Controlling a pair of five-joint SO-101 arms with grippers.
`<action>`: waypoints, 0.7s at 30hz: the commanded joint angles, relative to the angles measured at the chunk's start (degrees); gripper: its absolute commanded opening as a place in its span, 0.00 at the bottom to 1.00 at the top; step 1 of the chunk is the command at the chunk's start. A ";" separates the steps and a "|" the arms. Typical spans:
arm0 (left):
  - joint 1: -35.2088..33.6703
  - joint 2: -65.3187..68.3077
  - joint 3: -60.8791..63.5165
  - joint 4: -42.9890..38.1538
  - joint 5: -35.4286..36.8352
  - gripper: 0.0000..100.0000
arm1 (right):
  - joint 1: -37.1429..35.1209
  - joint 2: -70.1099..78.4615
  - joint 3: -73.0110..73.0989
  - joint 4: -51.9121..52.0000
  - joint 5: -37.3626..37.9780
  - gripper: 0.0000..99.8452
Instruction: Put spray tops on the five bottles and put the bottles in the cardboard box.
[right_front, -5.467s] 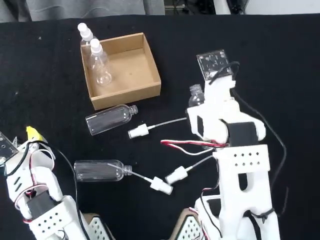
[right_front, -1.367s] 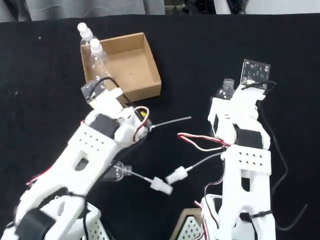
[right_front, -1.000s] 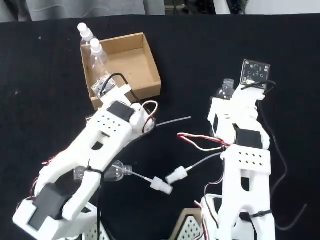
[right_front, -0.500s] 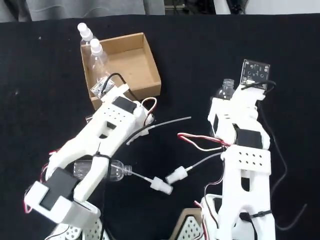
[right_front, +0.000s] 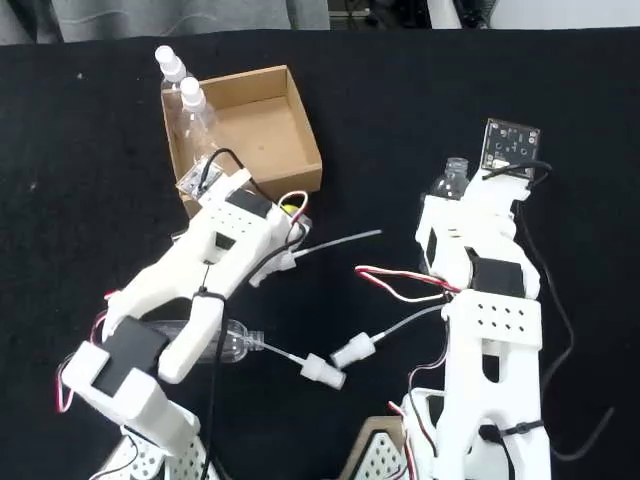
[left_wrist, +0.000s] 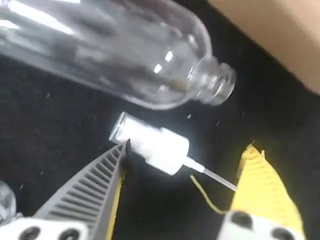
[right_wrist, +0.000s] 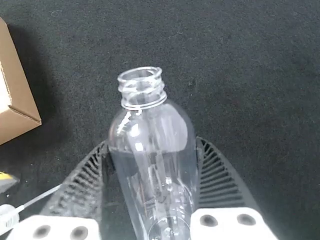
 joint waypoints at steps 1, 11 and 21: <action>-1.19 1.76 -3.12 -0.18 0.70 0.33 | 0.88 -1.89 -0.57 -1.67 0.18 0.09; -3.30 3.08 -3.65 -0.18 0.35 0.18 | 0.88 -1.89 -0.57 -1.67 0.26 0.09; 1.54 2.99 -5.58 4.75 -1.05 0.31 | 0.88 -1.89 -0.48 -1.67 1.67 0.09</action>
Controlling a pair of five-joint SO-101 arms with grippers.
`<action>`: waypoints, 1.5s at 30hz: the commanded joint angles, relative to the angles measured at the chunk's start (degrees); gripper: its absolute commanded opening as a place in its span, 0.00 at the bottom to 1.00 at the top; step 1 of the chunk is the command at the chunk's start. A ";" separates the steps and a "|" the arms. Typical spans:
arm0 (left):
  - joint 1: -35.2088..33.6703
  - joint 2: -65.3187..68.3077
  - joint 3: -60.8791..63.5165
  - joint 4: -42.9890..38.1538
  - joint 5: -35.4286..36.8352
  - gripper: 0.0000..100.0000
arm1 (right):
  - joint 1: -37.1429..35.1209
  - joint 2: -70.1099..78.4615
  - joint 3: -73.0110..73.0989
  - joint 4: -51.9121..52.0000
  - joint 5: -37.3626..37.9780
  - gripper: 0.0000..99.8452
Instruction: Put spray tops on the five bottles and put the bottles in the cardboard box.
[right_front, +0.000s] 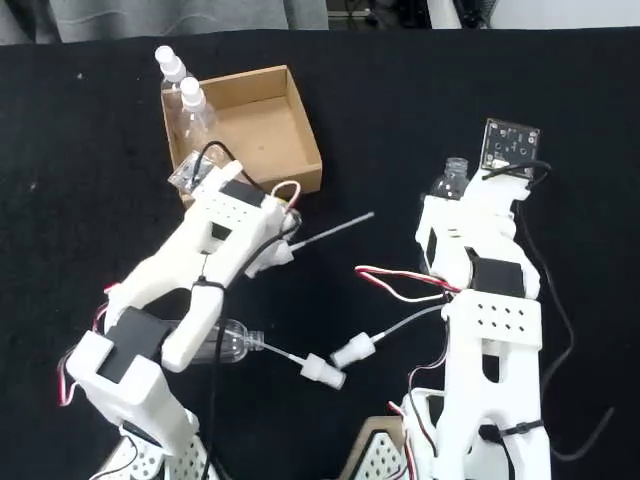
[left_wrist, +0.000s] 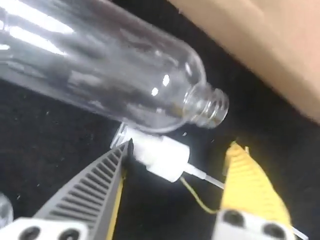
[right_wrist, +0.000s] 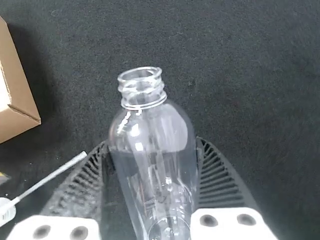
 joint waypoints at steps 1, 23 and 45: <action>2.42 -0.18 -2.24 3.60 -0.70 0.31 | 0.88 -1.89 -0.48 -1.67 1.05 0.09; -0.31 0.44 -0.48 4.57 -0.79 0.31 | 0.88 -1.80 -0.48 -1.67 1.05 0.09; -0.57 0.35 4.18 -2.73 -0.97 0.06 | 0.88 -1.80 -0.48 -1.67 1.05 0.09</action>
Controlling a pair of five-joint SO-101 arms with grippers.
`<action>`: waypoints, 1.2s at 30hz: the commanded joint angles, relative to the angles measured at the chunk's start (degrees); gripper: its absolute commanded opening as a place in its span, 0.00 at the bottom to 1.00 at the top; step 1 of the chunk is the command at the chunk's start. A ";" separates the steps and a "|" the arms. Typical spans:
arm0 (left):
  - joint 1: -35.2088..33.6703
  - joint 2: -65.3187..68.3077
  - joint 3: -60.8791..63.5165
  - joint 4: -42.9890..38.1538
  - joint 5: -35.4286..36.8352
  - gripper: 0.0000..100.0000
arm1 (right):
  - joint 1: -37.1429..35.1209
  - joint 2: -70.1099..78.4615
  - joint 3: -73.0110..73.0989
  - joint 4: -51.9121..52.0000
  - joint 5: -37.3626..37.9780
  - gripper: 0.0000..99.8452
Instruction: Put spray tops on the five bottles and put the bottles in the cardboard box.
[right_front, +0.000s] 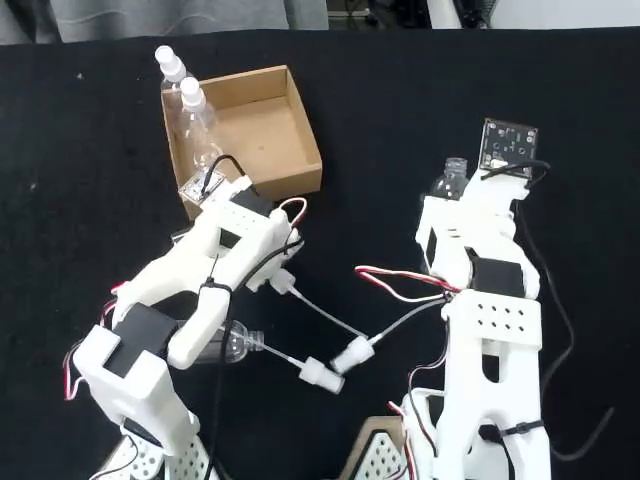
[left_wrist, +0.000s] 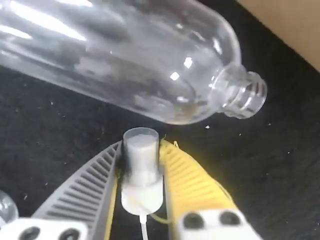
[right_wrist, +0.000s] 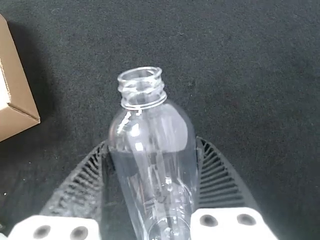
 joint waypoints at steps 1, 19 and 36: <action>-1.01 -0.88 0.48 -0.35 -0.44 0.06 | 0.88 -1.80 -0.48 -1.67 0.70 0.09; -4.62 -1.32 -3.03 3.60 -0.35 0.03 | 0.88 -1.80 -0.48 -1.67 0.70 0.09; -7.16 -8.26 -3.82 8.70 -0.26 0.03 | 0.88 -1.80 -0.48 -1.67 0.70 0.09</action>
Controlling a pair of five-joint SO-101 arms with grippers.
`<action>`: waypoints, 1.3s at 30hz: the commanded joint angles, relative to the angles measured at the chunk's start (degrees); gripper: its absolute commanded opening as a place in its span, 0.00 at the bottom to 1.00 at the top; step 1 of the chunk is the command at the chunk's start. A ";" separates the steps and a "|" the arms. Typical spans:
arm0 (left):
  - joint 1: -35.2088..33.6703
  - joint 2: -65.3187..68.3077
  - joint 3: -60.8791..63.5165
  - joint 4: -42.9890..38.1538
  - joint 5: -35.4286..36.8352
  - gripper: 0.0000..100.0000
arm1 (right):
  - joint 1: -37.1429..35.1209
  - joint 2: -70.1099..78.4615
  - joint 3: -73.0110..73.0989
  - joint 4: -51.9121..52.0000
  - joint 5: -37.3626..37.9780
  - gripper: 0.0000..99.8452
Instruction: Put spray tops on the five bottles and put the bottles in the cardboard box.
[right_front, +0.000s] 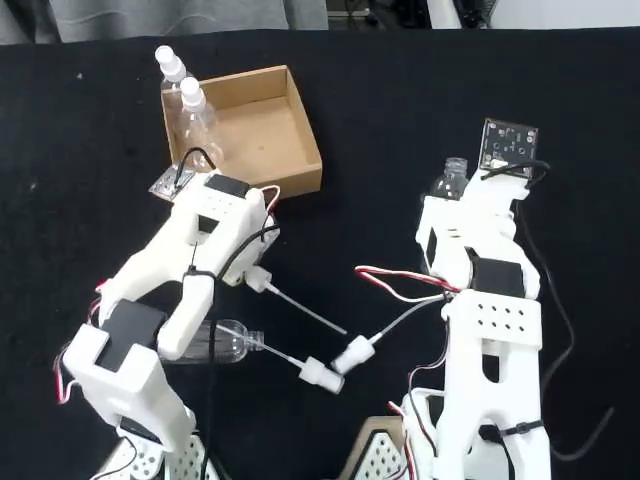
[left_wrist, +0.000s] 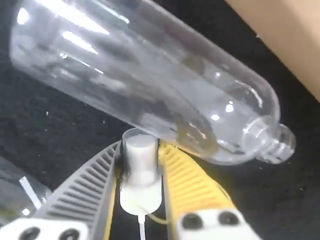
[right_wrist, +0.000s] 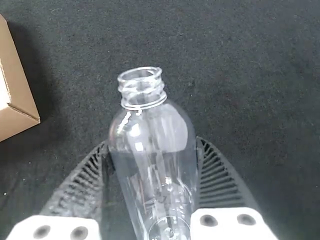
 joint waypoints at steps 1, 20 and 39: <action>-0.84 -8.44 0.84 0.09 -0.26 0.03 | 0.88 -1.80 -0.48 -1.67 0.70 0.09; -5.14 -26.55 9.98 -0.09 -0.53 0.03 | 0.79 -1.80 -0.40 -1.67 0.70 0.09; -8.75 -49.67 29.14 -16.70 -4.75 0.03 | 0.79 -1.89 -0.31 -1.23 0.70 0.08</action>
